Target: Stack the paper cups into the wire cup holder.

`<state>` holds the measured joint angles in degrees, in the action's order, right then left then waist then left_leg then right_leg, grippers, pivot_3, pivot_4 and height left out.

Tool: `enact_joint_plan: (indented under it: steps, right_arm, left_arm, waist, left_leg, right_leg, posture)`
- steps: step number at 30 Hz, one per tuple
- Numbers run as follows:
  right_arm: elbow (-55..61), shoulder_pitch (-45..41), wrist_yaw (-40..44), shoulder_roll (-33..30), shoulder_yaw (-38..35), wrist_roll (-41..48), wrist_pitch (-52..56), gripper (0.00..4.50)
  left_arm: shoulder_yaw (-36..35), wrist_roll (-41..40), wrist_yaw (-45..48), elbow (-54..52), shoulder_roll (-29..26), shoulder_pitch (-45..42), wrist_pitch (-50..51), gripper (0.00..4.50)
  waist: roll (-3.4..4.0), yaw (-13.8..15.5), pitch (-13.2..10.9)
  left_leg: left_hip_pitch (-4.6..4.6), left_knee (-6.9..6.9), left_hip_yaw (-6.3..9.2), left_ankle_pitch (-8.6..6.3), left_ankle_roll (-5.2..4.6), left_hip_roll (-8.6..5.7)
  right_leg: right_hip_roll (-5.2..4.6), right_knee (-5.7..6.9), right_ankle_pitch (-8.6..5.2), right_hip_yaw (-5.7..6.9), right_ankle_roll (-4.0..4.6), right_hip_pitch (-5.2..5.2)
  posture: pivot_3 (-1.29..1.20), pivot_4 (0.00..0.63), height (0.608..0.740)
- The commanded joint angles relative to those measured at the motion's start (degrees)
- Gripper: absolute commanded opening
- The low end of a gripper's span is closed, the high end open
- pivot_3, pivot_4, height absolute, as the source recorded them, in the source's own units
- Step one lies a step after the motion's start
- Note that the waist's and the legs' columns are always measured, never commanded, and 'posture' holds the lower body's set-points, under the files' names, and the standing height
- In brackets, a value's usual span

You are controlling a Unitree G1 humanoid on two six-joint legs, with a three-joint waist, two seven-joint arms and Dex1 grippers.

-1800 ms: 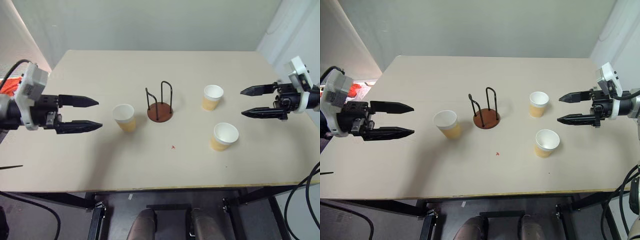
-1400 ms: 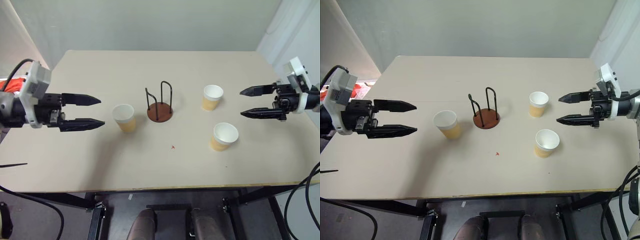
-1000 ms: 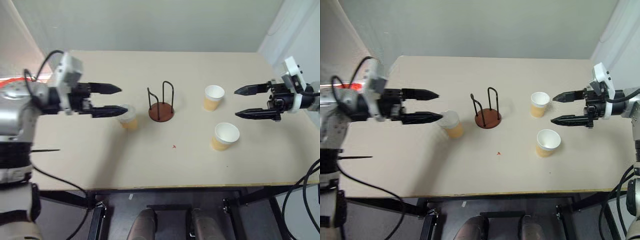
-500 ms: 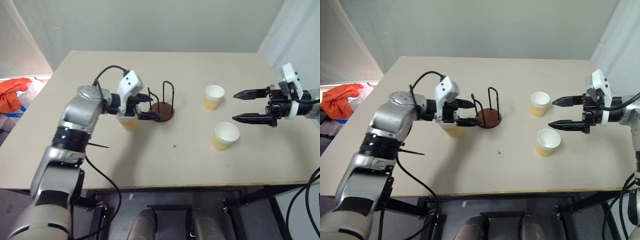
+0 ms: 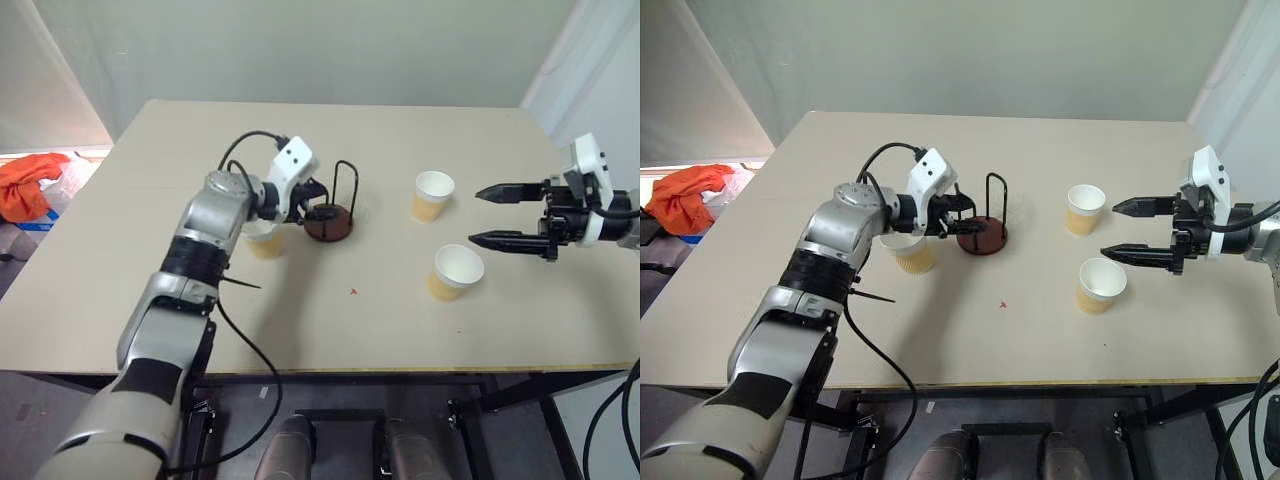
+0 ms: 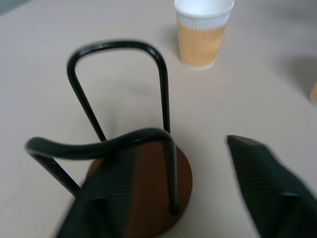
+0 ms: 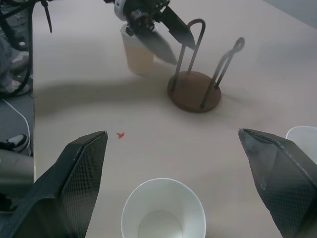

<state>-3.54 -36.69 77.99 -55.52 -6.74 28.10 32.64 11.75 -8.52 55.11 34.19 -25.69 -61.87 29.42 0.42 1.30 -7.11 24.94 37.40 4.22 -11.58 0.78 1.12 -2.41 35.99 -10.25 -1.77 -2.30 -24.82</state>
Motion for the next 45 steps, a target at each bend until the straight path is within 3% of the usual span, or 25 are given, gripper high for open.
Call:
enact_joint_plan:
  steps: [1,5,6,16,25,32,37,45]
  right_arm:
    - [2.04,-0.25,-0.60,-1.72,-3.00,1.58,0.05,4.50]
    - [1.83,-0.49,-0.86,-1.82,-2.79,1.46,-0.31,4.50]
    - [1.81,-0.61,-0.92,-1.75,-2.68,1.45,-0.37,4.50]
    - [0.96,-1.58,-0.64,-1.45,-1.87,1.17,-0.97,4.50]
    - [1.53,-1.31,0.01,-1.56,-1.65,1.39,-0.87,4.50]
    - [3.42,0.43,1.09,-1.97,-1.47,2.08,-0.23,4.50]
    - [6.75,2.75,1.43,-1.71,-0.53,2.64,0.75,4.50]
    - [11.67,6.35,0.05,-3.38,2.45,-0.22,0.89,4.50]
  left_arm:
    - [-1.90,-0.42,1.50,-0.37,-0.21,-1.52,-1.02,1.52]
    - [-2.76,-1.59,3.16,-1.12,-0.08,-1.92,-0.17,0.10]
    - [-3.00,-1.80,3.45,-1.18,0.08,-2.01,0.02,0.03]
    - [-4.50,-5.54,9.22,-7.69,-1.12,-0.63,2.47,0.03]
    - [-5.15,-15.74,21.04,-30.50,-8.44,9.70,7.35,0.03]
    - [-6.08,-22.21,20.90,-43.98,-12.44,19.41,11.81,0.03]
    - [-5.16,-22.81,18.94,-47.54,-12.53,22.90,11.43,0.03]
    - [-1.52,-17.40,18.26,-43.60,-9.64,26.24,1.05,0.03]
  waist:
    - [0.00,0.02,0.00]
    - [0.00,0.09,0.00]
    - [0.00,0.09,0.00]
    - [0.00,0.10,0.00]
    - [0.00,0.04,0.00]
    - [0.01,0.15,0.00]
    - [0.01,0.19,0.00]
    - [0.02,0.12,0.01]
  left_leg:
    - [0.02,0.04,-0.01,-0.01,-0.02,-0.04]
    - [0.05,0.15,-0.01,-0.04,-0.09,-0.08]
    - [0.05,0.17,-0.01,-0.04,-0.10,-0.08]
    - [0.08,0.25,-0.01,-0.04,-0.14,-0.11]
    - [0.08,0.32,-0.03,-0.06,-0.18,-0.12]
    - [0.08,0.44,-0.02,-0.21,-0.34,-0.07]
    - [0.04,0.55,0.02,-0.28,-0.37,-0.07]
    - [-0.04,0.60,0.04,-0.28,-0.36,-0.09]
  right_leg:
    - [0.00,-0.02,0.02,-0.02,-0.04,0.01]
    - [-0.01,-0.03,0.04,-0.05,-0.09,0.04]
    - [-0.01,-0.03,0.03,-0.05,-0.09,0.05]
    - [-0.01,-0.05,0.01,-0.06,-0.18,0.09]
    - [0.01,-0.02,-0.11,-0.09,-0.30,0.09]
    - [-0.01,0.00,-0.17,-0.08,-0.21,0.13]
    - [-0.03,-0.01,-0.13,-0.08,-0.11,0.24]
    - [-0.04,-0.01,-0.07,-0.09,-0.02,0.33]
  posture:
    - [0.00,0.150,0.740]
    - [0.00,0.150,0.740]
    - [0.00,0.150,0.740]
    - [0.00,0.150,0.740]
    - [0.00,0.150,0.740]
    - [0.00,0.150,0.740]
    - [0.00,0.150,0.740]
    - [0.00,0.150,0.740]
